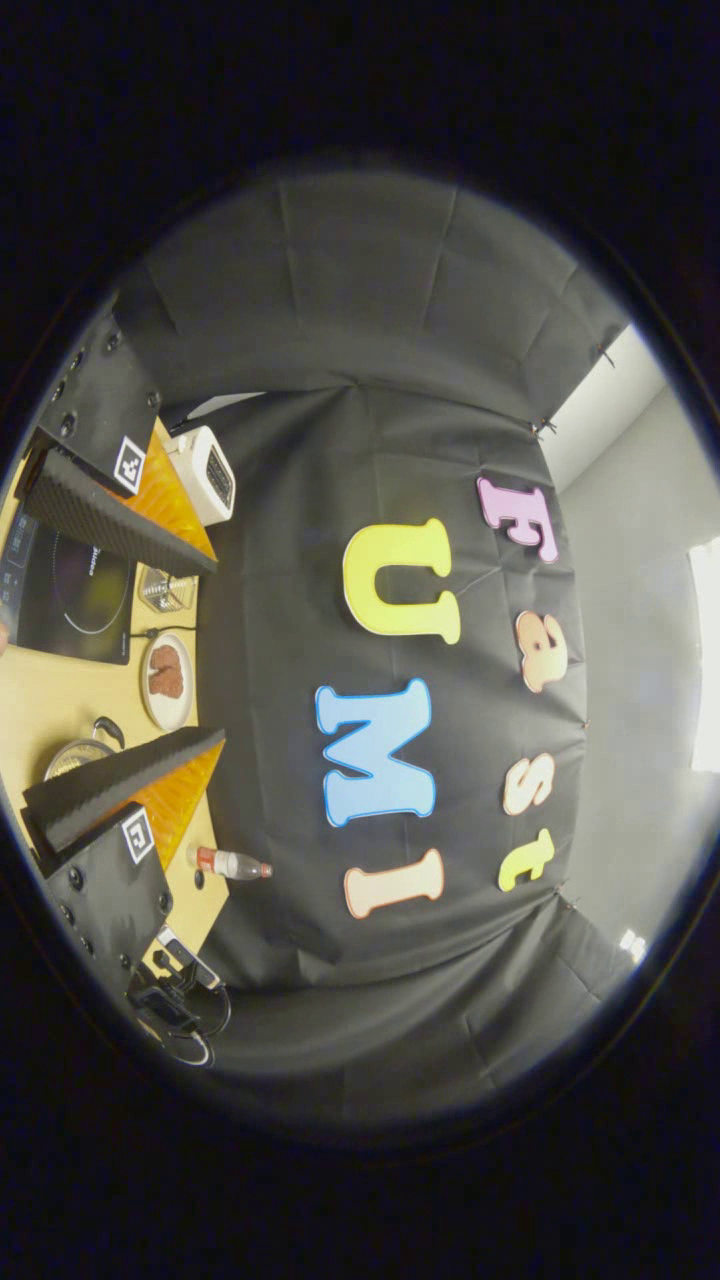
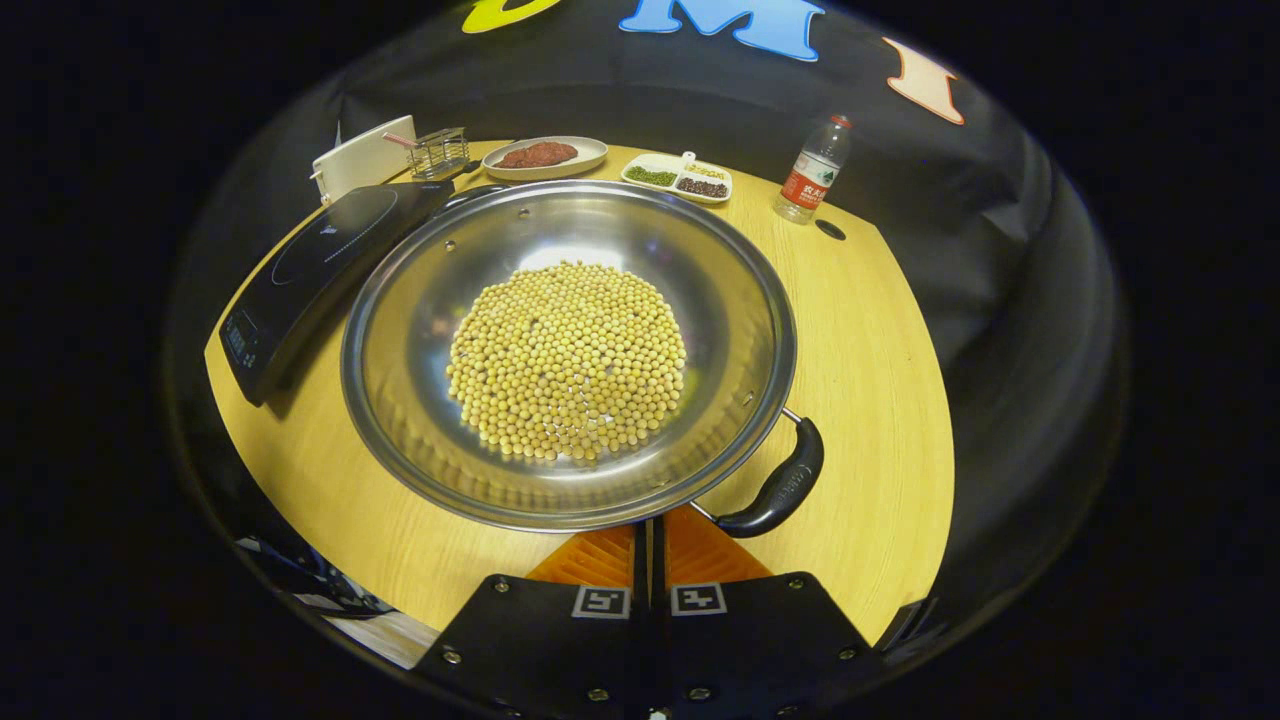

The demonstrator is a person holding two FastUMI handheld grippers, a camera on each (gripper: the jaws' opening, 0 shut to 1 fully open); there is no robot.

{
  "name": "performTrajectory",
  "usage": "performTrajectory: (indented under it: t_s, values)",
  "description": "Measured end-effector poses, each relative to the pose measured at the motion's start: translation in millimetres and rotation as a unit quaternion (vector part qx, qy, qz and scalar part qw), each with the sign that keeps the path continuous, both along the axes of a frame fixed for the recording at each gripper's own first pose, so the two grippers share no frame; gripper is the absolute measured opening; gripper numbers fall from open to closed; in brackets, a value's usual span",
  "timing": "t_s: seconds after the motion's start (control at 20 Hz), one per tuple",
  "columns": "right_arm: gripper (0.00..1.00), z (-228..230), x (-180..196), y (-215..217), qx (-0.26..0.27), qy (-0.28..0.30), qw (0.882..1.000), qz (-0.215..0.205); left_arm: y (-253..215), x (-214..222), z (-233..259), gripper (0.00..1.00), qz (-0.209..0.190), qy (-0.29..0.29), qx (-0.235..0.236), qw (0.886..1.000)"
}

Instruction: First push the handle of the pot to place it horizontally, then grasp the pot with both hands and set it on the induction cooktop.

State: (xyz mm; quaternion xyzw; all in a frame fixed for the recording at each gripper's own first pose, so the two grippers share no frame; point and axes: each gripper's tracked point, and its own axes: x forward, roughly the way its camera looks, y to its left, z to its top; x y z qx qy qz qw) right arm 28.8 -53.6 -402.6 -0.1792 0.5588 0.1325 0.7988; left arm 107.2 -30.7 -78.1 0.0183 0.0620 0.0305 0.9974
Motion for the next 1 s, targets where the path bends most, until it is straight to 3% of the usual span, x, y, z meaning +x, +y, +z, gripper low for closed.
performTrajectory:
  t_s: [0.15,0.3,0.8,1.0]
  values:
    - [0.01,-3,19,-15,-0.029,-0.021,0.999,0.023,-7,4,-4,1.0,0.01,0.007,0.003,1.0]
    - [0.01,-8,30,-19,-0.031,-0.029,0.998,0.036,-14,9,-6,0.91,0.02,0.01,0.002,1.0]
    - [0.01,-17,77,-4,-0.019,-0.059,0.995,0.077,-21,9,-20,0.97,0.07,0.029,0.018,0.997]
    - [0.01,-19,94,-4,-0.019,-0.082,0.994,0.063,-17,0,-26,1.0,0.085,0.042,0.026,0.995]
